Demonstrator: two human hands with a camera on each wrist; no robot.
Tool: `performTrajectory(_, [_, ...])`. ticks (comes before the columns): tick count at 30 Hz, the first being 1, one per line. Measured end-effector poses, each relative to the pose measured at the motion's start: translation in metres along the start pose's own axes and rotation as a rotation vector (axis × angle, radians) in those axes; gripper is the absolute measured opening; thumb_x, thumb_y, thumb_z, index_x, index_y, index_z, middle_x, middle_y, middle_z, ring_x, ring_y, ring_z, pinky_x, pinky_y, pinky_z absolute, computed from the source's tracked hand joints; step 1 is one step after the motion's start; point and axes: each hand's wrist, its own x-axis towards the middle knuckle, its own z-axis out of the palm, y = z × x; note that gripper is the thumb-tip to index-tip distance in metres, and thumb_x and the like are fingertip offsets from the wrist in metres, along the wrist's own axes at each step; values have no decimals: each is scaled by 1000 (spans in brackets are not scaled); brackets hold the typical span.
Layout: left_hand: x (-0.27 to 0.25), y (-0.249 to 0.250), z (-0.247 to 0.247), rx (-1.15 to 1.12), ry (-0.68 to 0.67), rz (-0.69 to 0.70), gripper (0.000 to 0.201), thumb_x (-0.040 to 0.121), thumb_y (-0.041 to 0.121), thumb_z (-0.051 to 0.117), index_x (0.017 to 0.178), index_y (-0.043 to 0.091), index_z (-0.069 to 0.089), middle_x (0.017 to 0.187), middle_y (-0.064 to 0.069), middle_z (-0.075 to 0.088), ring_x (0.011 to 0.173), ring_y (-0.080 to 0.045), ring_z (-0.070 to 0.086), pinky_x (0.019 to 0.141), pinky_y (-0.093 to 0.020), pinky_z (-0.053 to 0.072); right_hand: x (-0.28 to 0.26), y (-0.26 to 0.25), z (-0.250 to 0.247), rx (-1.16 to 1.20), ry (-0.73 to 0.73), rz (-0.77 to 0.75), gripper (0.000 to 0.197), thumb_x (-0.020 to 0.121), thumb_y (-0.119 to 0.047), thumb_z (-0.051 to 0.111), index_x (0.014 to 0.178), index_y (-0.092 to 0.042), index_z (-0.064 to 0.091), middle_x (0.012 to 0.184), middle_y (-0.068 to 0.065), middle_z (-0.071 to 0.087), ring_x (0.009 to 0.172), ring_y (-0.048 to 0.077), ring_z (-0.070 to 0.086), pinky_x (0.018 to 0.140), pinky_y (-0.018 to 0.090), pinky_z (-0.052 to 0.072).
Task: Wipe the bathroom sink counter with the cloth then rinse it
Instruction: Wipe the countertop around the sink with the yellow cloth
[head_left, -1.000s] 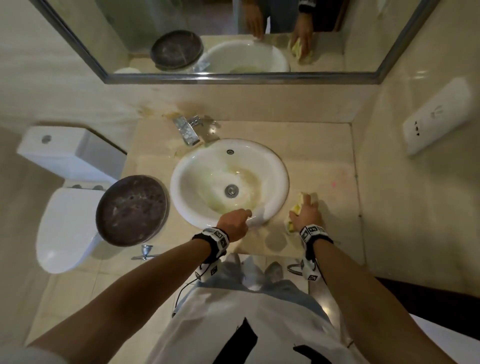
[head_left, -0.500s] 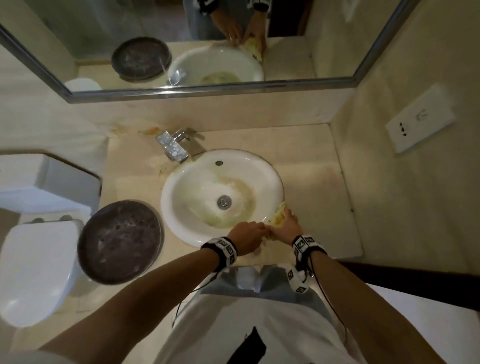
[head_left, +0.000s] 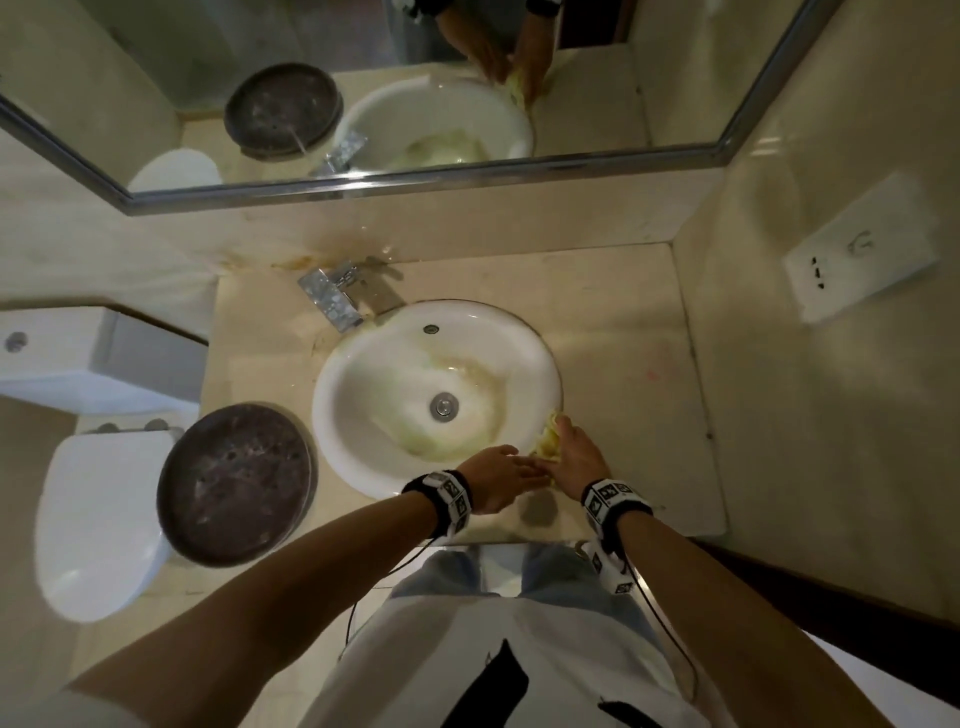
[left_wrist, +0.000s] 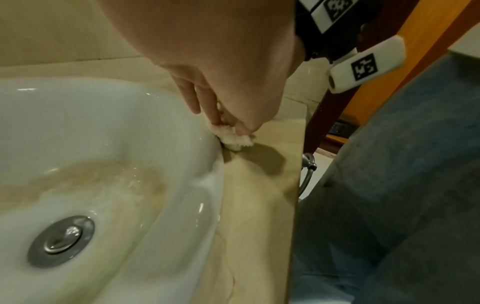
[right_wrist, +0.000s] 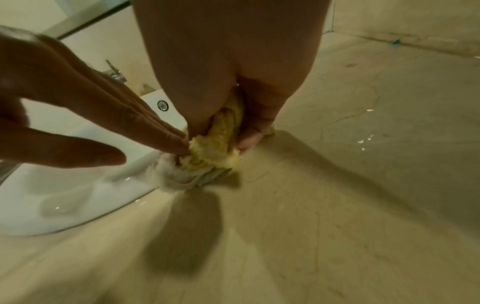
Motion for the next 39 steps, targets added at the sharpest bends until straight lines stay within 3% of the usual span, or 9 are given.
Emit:
performTrajectory(3, [14,-2,-9,-16,0,-26,60,96,15,50,153,24,33,160,4,29,147,-14,27,119,-35,22,10,3,-13,15,-3,-11,83,78,-37,82,142,-24,30,131,13,57,114,33,62,94,46,54])
performTrajectory(9, [28,-8,-19,12,-1,-88,70,94,13,51,156,26,23,163,6,23,149,-14,23,118,-39,27,38,8,-42,-79,-13,-63,71,79,-33,81,135,-24,39,120,9,65,103,29,65,84,39,55])
performTrajectory(14, [43,-5,-38,-22,45,-182,66,95,11,48,156,22,25,161,-1,28,147,-19,28,113,-40,34,54,2,-64,-186,26,-61,74,83,-37,77,146,-28,39,128,7,64,113,30,63,85,34,50])
performTrajectory(18, [53,2,-45,15,47,-208,62,94,15,49,154,15,30,159,-8,33,144,-28,34,105,-42,42,49,-3,-72,-154,91,-53,65,85,-35,74,142,-27,43,127,7,62,114,30,62,88,36,49])
performTrajectory(21, [57,6,-47,-15,54,-142,64,87,13,57,149,13,39,152,-9,41,137,-29,43,96,-41,49,30,3,-76,-113,126,-75,61,86,-35,73,139,-25,44,124,9,59,111,31,61,87,38,50])
performTrajectory(24, [61,11,-53,-14,83,-33,70,83,8,58,150,14,37,154,-9,39,137,-30,43,97,-40,49,8,18,-81,-83,235,-30,54,85,-37,73,130,-28,45,117,6,60,101,29,63,80,36,51])
performTrajectory(28, [77,21,-69,-10,51,88,76,84,1,57,154,16,29,160,-8,30,138,-33,40,103,-47,44,-17,44,-94,-9,343,99,55,81,-37,76,126,-25,46,117,7,63,103,31,63,81,37,53])
performTrajectory(33, [108,49,-80,22,-25,232,73,86,7,60,152,8,31,153,-15,40,115,-36,57,89,-47,49,-49,74,-102,-25,443,348,57,82,-30,75,129,-16,45,123,16,59,107,38,62,81,40,51])
performTrajectory(39, [127,74,-71,87,-84,296,77,86,11,62,155,15,28,158,-10,33,129,-35,48,95,-45,46,-51,118,-78,-94,375,539,57,91,-17,56,144,-3,39,141,26,42,126,45,45,102,51,44])
